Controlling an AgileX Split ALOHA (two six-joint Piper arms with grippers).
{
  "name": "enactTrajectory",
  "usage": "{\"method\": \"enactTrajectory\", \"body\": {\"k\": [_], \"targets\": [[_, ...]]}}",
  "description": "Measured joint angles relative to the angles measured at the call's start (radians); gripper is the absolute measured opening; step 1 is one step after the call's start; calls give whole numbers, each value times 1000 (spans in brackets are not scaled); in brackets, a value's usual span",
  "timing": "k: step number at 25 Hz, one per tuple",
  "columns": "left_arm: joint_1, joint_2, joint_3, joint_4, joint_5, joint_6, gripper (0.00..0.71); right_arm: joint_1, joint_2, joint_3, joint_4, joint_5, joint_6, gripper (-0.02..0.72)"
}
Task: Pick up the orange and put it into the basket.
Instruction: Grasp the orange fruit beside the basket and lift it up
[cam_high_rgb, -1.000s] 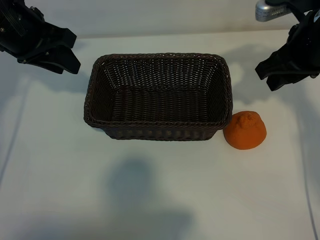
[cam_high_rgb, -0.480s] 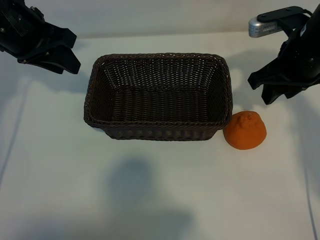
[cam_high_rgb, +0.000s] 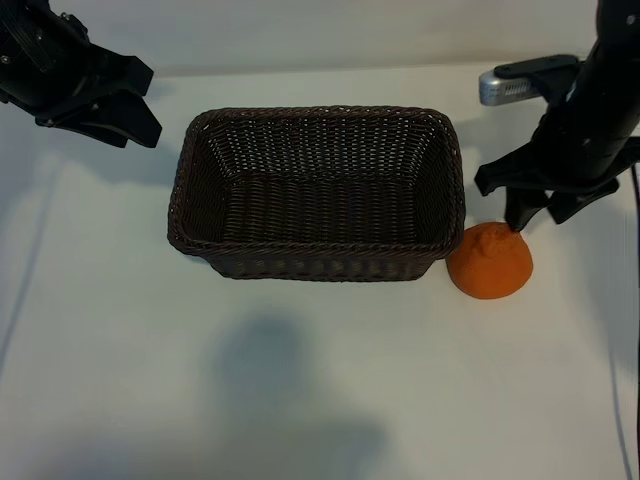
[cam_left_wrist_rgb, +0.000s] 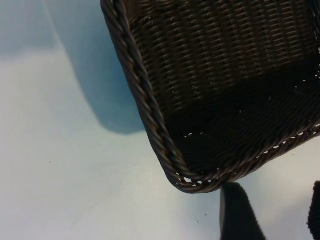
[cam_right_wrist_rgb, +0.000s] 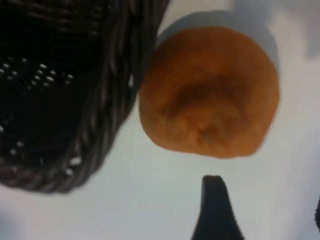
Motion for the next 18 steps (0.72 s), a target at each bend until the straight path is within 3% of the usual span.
{"method": "enactTrajectory", "body": {"k": [5,18], "targets": [[0,0,0,0,0,0,398,0,10,0,38,-31,0,468],[0,0,0,0,0,0,398,0,101,0,66,-46,0,469]]}}
